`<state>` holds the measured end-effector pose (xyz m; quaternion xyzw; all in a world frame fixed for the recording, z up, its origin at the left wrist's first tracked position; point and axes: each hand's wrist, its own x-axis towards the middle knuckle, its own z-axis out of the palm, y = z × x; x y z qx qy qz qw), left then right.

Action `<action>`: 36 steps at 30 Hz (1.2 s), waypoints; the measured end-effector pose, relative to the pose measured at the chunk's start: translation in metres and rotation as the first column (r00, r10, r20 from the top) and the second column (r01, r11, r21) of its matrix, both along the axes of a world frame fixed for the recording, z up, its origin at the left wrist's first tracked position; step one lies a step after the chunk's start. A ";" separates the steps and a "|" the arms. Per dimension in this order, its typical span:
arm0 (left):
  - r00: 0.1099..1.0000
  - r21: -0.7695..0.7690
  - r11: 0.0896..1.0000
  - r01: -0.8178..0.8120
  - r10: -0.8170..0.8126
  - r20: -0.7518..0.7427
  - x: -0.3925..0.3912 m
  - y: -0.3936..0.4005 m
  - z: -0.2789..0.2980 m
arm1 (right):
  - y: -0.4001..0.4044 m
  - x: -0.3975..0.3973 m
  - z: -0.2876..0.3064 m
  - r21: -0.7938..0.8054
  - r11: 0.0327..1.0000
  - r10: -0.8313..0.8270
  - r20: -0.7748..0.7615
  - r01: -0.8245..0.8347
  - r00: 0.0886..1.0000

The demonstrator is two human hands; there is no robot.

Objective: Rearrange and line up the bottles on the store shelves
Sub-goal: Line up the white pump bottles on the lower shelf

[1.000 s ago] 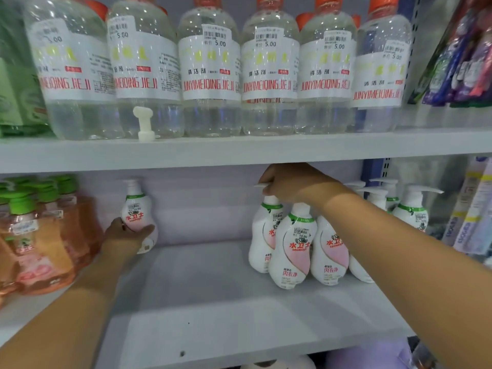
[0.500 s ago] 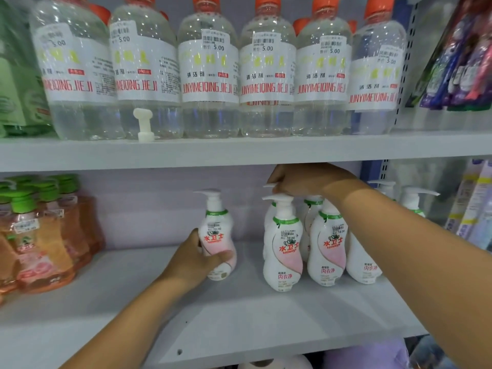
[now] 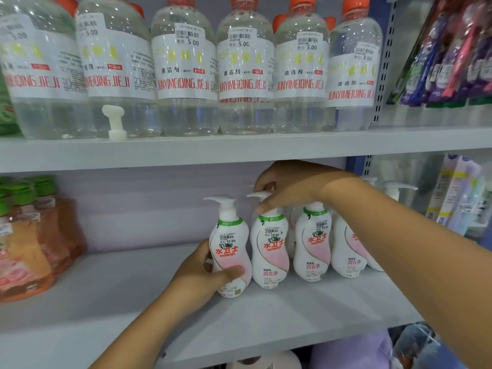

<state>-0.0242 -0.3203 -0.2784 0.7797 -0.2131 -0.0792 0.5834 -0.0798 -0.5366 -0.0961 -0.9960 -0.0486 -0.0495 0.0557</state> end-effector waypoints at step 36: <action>0.910 -0.120 0.915 -0.386 0.399 0.111 -0.049 -0.049 -0.021 | -0.179 -0.097 -0.186 0.797 0.559 -0.665 0.265 0.230 0.698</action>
